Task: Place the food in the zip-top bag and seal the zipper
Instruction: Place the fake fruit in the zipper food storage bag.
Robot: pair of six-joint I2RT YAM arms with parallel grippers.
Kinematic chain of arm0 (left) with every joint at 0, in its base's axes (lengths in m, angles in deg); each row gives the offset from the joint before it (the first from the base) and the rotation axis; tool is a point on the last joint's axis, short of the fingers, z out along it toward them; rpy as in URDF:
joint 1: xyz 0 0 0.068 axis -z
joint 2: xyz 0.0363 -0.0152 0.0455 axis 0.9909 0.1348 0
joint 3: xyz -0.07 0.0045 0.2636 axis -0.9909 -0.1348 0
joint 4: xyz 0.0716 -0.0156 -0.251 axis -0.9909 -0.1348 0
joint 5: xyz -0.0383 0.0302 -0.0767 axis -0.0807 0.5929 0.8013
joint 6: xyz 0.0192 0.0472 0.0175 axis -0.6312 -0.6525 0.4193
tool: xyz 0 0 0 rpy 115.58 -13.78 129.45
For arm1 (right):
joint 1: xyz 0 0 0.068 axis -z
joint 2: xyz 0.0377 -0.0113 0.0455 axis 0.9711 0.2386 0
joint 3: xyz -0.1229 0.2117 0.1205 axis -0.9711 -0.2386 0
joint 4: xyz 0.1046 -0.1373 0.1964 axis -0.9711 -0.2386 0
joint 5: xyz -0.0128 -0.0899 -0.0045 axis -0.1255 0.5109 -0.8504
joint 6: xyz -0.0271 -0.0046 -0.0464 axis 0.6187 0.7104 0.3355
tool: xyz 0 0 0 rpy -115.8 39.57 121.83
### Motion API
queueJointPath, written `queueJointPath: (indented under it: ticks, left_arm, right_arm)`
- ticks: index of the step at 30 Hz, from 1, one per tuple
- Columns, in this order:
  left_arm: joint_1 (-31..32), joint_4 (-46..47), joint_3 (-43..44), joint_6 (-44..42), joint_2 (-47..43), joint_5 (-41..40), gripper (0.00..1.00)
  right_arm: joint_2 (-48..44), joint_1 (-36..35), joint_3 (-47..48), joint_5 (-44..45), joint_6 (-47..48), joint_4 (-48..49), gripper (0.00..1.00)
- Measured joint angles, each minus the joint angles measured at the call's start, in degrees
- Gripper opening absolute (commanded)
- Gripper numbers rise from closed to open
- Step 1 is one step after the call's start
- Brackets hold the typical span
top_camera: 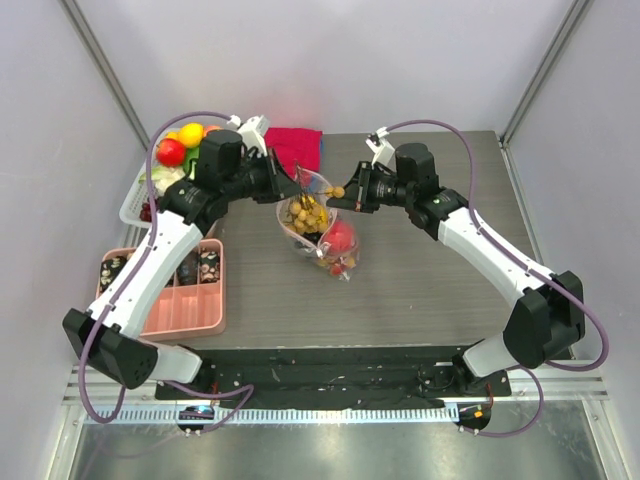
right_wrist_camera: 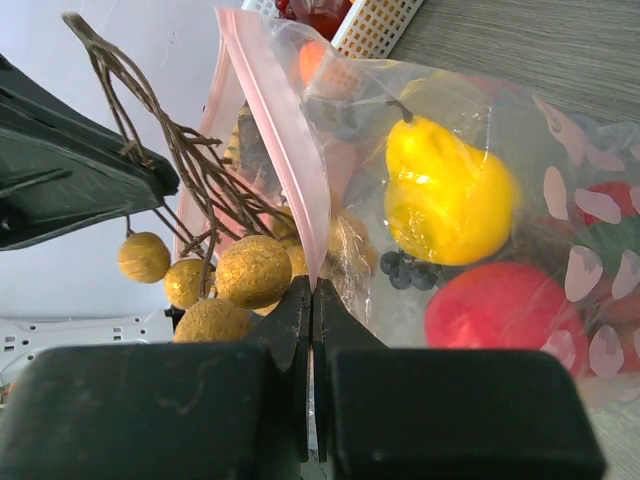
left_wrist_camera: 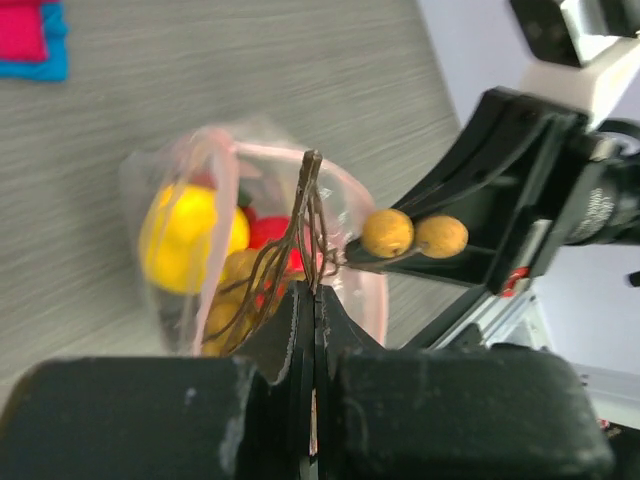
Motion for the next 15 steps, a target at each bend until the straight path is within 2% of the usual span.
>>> queueJointPath:
  ticks: [8,15]
  left_arm:
    - [0.00,-4.63,-0.26,-4.31,-3.76,-5.20,0.00]
    - [0.00,-9.31,3.58,-9.07,-2.21,-10.91,0.00]
  right_arm:
    - [-0.37,0.37,0.00,0.07,0.02,-0.22,0.01]
    - [-0.87,0.94,0.00,0.24,0.48,-0.39,0.01]
